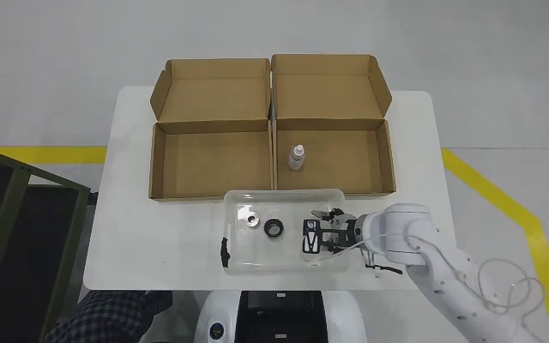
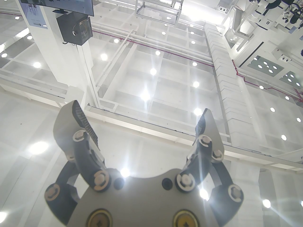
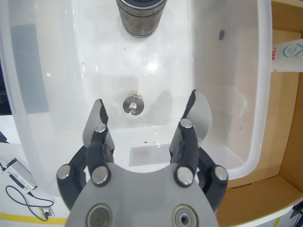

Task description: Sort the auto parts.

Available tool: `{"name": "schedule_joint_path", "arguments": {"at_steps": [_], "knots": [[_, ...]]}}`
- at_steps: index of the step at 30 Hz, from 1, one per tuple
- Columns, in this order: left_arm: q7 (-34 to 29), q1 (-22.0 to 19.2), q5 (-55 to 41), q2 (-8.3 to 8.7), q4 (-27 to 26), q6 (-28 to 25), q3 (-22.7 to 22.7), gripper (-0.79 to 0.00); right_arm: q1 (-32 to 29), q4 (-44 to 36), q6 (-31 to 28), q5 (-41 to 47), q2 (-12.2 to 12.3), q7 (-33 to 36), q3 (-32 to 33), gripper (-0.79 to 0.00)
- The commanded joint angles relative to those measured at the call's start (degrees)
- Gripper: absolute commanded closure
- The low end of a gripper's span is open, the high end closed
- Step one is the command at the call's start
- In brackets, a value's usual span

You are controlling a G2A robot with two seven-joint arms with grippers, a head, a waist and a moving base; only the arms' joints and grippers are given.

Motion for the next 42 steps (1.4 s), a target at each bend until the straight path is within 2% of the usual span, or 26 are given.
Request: {"name": "schedule_joint_path", "arguments": {"at_steps": [1,11,19,24,26,29,32,42], "knots": [[0.0,0.0,0.0,0.00,0.0,0.0,0.0,-0.785,0.7,0.1,0.5,0.2,0.4,0.5,-0.9,-0.382],[0.0,0.0,0.0,0.00,0.0,0.0,0.0,-0.785,4.3,0.7,2.3,1.8,2.2,2.3,-6.3,-0.372],[0.0,0.0,0.0,0.00,0.0,0.0,0.0,-0.785,7.8,1.4,3.4,3.4,3.2,3.4,-10.5,-0.326],[0.0,0.0,0.0,0.00,0.0,0.0,0.0,-0.785,9.5,2.1,3.9,4.3,3.7,3.9,-12.8,-0.336],[0.0,0.0,0.0,0.00,0.0,0.0,0.0,-0.785,10.2,2.4,4.1,4.6,3.8,4.1,-13.5,-0.308],[0.0,0.0,0.0,0.00,0.0,0.0,0.0,-0.785,11.2,2.8,4.5,5.0,3.9,4.5,-14.5,-0.206],[0.0,0.0,0.0,0.00,0.0,0.0,0.0,-0.785,12.0,2.8,4.8,5.1,4.1,4.8,-15.4,-0.009],[0.0,0.0,0.0,0.00,0.0,0.0,0.0,-0.785,13.9,0.6,5.9,5.6,4.7,5.9,-16.9,0.000]]}}
